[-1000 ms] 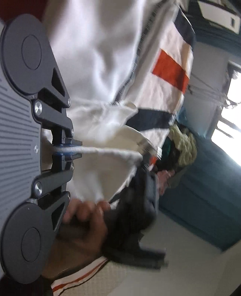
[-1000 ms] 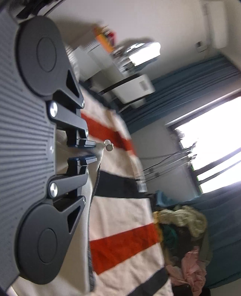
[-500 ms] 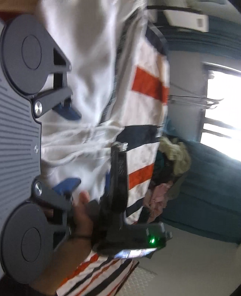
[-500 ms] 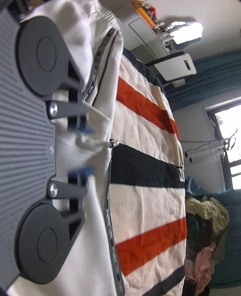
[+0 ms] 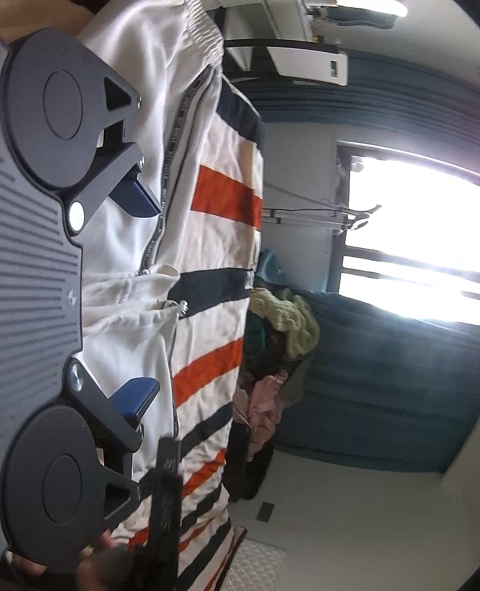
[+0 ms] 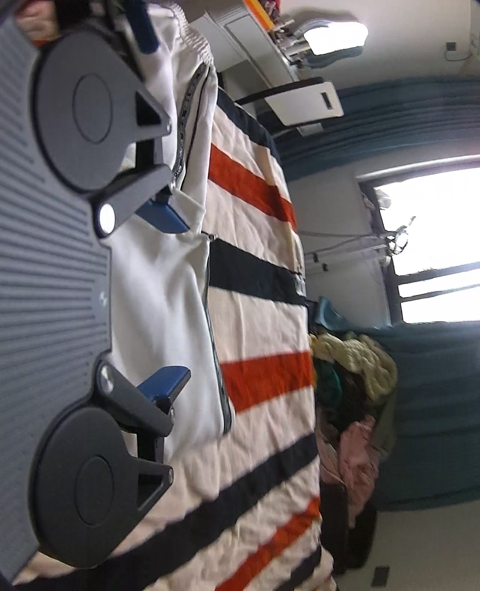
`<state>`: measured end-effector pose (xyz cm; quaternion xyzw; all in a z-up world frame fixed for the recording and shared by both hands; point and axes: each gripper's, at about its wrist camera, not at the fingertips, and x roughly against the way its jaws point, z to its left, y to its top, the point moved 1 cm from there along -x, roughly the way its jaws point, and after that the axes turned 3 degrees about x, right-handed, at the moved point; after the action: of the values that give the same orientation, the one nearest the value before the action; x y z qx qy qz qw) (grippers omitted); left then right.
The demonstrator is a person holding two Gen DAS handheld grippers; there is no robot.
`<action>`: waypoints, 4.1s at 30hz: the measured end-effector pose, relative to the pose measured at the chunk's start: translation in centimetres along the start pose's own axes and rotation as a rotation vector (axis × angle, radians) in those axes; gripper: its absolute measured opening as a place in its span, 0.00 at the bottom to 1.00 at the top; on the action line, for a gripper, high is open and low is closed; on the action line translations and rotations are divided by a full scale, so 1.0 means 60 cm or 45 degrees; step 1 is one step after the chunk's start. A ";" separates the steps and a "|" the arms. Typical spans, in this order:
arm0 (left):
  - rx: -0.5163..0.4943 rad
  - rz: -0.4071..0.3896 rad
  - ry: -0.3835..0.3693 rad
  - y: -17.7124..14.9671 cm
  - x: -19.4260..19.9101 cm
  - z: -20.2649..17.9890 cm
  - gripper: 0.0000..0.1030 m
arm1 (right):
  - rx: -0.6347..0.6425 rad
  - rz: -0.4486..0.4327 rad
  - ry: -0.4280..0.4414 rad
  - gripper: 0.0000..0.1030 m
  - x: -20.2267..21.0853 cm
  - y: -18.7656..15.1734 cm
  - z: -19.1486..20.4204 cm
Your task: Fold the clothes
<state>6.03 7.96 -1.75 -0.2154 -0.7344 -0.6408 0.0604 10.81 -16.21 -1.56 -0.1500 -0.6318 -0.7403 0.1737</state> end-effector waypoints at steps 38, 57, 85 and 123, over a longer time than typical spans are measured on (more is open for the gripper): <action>0.827 0.387 0.275 -0.029 -0.028 0.223 0.95 | -0.069 0.024 -0.062 0.78 0.118 -0.070 -0.037; 1.398 0.197 0.531 -0.035 -0.048 0.479 0.81 | -0.090 0.173 -0.090 0.78 0.040 -0.102 -0.033; 0.189 -0.517 0.517 0.239 -0.086 0.060 0.10 | -0.331 0.156 -0.115 0.78 0.040 -0.092 -0.096; -0.767 0.214 -0.151 -0.090 -0.207 -0.307 0.96 | -1.153 0.057 0.282 0.80 0.051 -0.120 -0.308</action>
<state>11.62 -13.27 -8.06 -0.3204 -0.4936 -0.8085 0.0036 4.80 -33.68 -9.47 -0.1442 -0.2194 -0.9493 0.1731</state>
